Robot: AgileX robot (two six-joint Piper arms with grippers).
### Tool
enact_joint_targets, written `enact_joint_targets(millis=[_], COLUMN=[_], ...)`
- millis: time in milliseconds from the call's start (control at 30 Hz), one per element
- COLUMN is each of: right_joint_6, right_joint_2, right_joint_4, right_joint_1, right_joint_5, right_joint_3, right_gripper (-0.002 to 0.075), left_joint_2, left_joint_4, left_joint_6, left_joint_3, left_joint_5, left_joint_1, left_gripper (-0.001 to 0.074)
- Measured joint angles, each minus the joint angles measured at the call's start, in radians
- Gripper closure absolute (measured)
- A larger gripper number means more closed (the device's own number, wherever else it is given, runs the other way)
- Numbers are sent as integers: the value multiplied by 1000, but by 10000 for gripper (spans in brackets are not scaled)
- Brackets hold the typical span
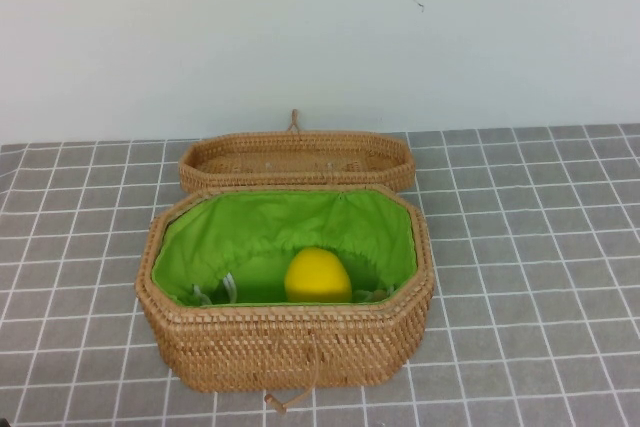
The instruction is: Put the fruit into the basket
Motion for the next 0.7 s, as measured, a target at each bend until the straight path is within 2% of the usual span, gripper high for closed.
enact_joint_targets(millis=[133,233,333,533,700], right_joint_6=[27,37,37,3,3], right_joint_2=[-146,-308,-469,-775,-1000], right_joint_4=[90,171,206,136,51], right_joint_1=[-149,-282,-363,-434,-475], right_joint_5=[-334,-612,-791,-992,-1109], right_joint_3=[122,341,576,1000,1255], right_gripper=[728,729,728,729,728], left_joint_2=[0,0,0,0,0], left_joint_4=[-4,-4,-4,-4,-4], left_joint_6=[0,0,0,0,0], left_joint_3=[0,0,0,0,0], left_joint_5=[0,0,0,0,0], left_joint_1=[0,0,0,0,0], left_gripper=[734,734,734,734,734])
